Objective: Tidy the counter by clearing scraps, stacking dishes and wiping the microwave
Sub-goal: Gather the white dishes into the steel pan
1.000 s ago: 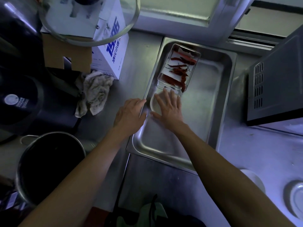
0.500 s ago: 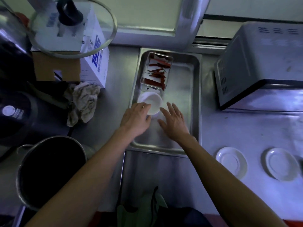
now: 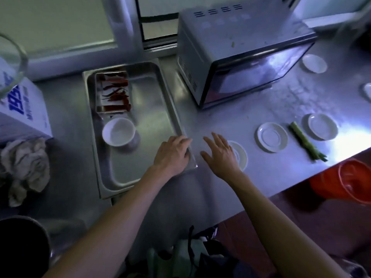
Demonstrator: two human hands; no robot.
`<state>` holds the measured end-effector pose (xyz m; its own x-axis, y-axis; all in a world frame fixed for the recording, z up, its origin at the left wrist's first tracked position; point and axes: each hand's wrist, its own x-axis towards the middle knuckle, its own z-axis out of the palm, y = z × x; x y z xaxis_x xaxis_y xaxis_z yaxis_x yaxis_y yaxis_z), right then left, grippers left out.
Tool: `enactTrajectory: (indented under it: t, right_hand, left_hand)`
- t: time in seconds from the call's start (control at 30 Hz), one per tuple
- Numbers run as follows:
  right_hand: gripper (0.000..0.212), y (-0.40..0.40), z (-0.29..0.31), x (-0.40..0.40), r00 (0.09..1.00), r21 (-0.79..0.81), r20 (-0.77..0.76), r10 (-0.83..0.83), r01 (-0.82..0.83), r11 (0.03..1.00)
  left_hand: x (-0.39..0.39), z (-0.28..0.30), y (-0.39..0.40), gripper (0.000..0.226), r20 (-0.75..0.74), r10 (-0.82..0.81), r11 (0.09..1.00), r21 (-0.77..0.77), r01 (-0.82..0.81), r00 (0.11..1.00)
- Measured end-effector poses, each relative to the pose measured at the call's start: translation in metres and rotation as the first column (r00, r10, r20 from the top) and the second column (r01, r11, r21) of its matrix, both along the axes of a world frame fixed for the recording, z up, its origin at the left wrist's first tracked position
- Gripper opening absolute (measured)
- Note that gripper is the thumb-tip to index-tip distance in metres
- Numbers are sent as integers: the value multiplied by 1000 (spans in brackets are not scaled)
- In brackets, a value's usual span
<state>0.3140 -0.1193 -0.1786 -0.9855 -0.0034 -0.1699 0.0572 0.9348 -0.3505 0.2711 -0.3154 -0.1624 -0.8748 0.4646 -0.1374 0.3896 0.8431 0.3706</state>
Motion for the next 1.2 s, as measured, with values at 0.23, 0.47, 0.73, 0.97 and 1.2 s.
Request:
enactTrajectory:
  t: [0.23,0.47,0.73,0.97,1.2]
  right_hand:
    - [57,87,-11,48,993,-31,51,-111,112,993]
    - [59,149,-28,84,986,-42,116,-117,123,992]
    - [57,196,-36,88,986,-58,138,-89,98,994]
    - [57,199,-48,85,985,-48,161,-62,70,996]
    - [58,203,-51,71,978,-4,192,-75,77,997]
  left_hand:
    - [26,-9,91,60,19,-132,990,-55,133,991]
    - [54,-29,156,66,76,-138,971,-187,150,987]
    - [65,-48,189,77,144,-70,956,-271,108,987]
    - [50,-62,204,95,192,-53,952,-287,107,980]
    - [27,-76,212,112,224,-95,933,-320,165,970]
